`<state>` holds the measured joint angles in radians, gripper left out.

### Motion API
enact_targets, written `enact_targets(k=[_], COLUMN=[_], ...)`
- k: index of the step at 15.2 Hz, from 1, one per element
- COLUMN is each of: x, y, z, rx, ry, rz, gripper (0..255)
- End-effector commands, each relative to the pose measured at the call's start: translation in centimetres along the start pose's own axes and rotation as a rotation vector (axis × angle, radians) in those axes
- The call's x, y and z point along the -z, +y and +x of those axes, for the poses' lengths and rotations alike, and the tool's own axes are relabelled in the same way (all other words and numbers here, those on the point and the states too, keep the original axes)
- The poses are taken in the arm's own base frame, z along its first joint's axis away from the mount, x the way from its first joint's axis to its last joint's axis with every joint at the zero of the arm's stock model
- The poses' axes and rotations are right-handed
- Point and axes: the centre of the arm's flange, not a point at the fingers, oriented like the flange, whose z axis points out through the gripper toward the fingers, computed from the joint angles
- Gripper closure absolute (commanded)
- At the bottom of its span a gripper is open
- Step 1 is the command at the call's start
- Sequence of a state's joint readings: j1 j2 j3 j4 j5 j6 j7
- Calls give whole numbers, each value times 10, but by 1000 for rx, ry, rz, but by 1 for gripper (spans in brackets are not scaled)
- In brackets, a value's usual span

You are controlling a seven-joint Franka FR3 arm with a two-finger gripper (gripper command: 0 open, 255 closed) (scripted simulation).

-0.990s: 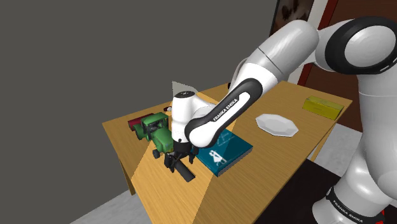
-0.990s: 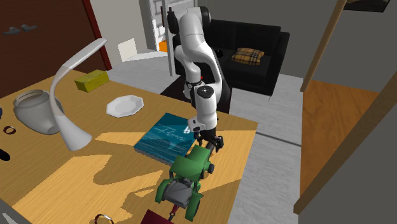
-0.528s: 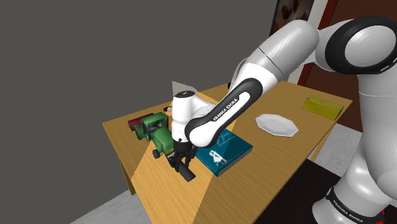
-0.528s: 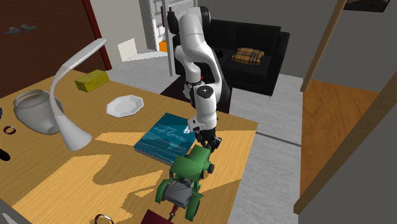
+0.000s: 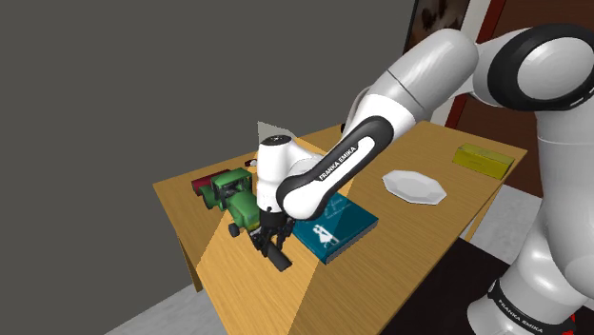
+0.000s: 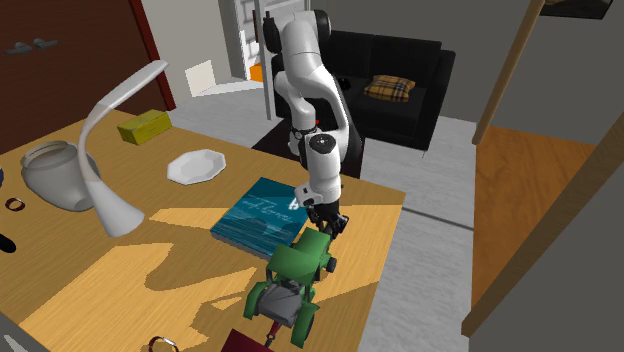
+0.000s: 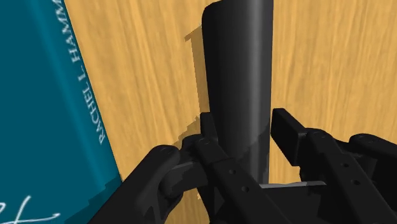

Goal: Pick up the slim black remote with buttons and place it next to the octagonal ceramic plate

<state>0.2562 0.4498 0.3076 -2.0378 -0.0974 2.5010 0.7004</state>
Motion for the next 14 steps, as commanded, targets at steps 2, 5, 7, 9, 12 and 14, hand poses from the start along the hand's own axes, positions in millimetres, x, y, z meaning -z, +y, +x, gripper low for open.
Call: enact_targets(k=[2,5,7,9,12,14], x=[13,28,39,50,65,76], y=[-1,-3,-3,-4,-5,-6], z=[-1,-1,-1,-1,-1,-2], rx=[1,1,1,1,1,1], ry=[-1,-1,-1,-1,-1,-1], rz=[0,0,0,0,0,0], gripper=[255,255,255,255,255,255])
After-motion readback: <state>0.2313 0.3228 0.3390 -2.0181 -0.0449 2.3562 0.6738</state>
